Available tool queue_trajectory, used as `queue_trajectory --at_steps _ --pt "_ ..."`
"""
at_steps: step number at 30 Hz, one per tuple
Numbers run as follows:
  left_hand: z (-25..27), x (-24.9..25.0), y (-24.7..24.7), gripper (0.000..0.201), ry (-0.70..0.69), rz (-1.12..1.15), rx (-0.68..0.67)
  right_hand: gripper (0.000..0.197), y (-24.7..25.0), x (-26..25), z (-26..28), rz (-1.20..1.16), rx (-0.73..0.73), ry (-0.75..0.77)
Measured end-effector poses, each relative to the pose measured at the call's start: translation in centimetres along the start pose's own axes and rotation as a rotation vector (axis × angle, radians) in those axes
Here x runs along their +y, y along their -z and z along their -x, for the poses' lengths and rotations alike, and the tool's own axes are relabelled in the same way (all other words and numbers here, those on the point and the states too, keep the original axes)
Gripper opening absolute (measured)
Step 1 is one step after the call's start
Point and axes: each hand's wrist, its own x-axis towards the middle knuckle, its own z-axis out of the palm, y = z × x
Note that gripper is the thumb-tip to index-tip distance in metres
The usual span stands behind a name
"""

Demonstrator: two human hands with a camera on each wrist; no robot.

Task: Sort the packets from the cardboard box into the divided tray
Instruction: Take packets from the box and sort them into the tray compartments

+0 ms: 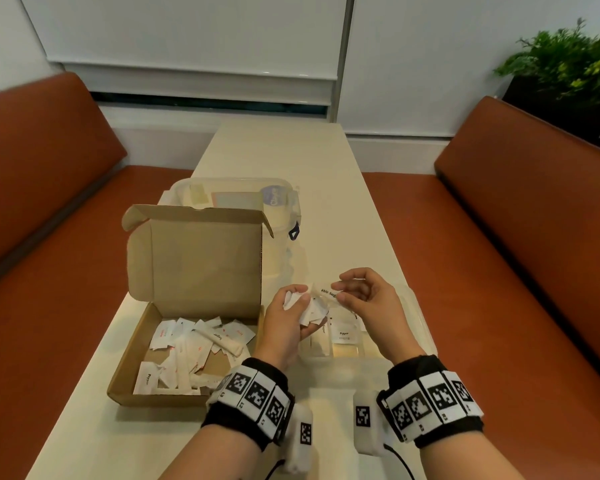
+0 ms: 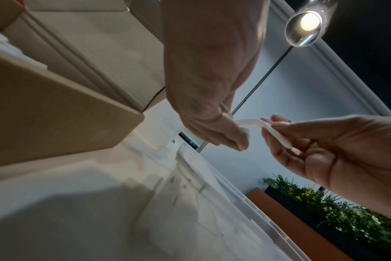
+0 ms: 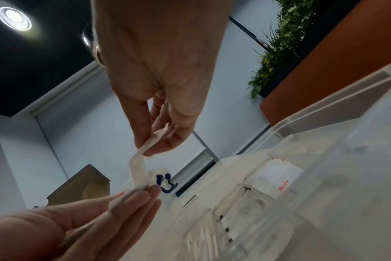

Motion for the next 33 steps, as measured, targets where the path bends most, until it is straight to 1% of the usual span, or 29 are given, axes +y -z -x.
queue_trajectory --at_steps 4,8,11,14,15,17,19,20,23,25,28,33 --pt "-0.1 0.0 0.2 0.014 0.006 0.016 -0.018 0.026 0.0 0.3 0.2 0.061 -0.062 -0.029" --pt "-0.6 0.0 0.3 0.012 -0.058 -0.097 0.024 0.026 -0.1 0.6 0.3 0.157 -0.109 -0.081" --pt "-0.8 -0.1 0.5 0.015 -0.110 -0.199 0.042 0.017 -0.5 0.8 0.1 0.216 -0.074 -0.114" --pt "-0.8 -0.2 0.5 0.016 -0.157 -0.253 0.039 0.014 -0.9 1.1 -0.4 0.256 -0.061 -0.145" --pt "-0.9 -0.2 0.6 0.016 -0.179 -0.265 0.058 0.014 -1.0 1.2 -0.6 0.256 -0.050 -0.156" --pt "-1.1 -0.1 1.0 0.016 -0.226 -0.282 0.129 0.012 -0.9 1.5 -1.1 0.279 0.023 -0.170" --pt "-1.4 -0.1 1.4 0.013 -0.245 -0.267 0.193 0.013 -0.8 1.9 -1.6 0.353 0.111 -0.180" --pt "-1.4 -0.1 1.6 0.011 -0.247 -0.262 0.203 0.014 -0.9 2.0 -1.9 0.393 0.127 -0.191" --pt "-1.4 -0.3 1.8 0.008 -0.262 -0.288 0.191 0.017 -2.1 2.4 -2.5 0.496 0.074 -0.216" --pt "-1.5 -0.4 1.7 0.010 -0.274 -0.302 0.188 0.018 -3.1 3.0 -2.7 0.586 0.019 -0.196" --pt "-1.6 -0.5 1.8 0.011 -0.271 -0.311 0.197 0.020 -4.0 4.0 -2.7 0.790 -0.045 -0.152" --pt "-1.8 -0.5 1.8 0.010 -0.267 -0.328 0.189 0.025 -4.4 5.2 -3.0 1.121 -0.086 0.004"
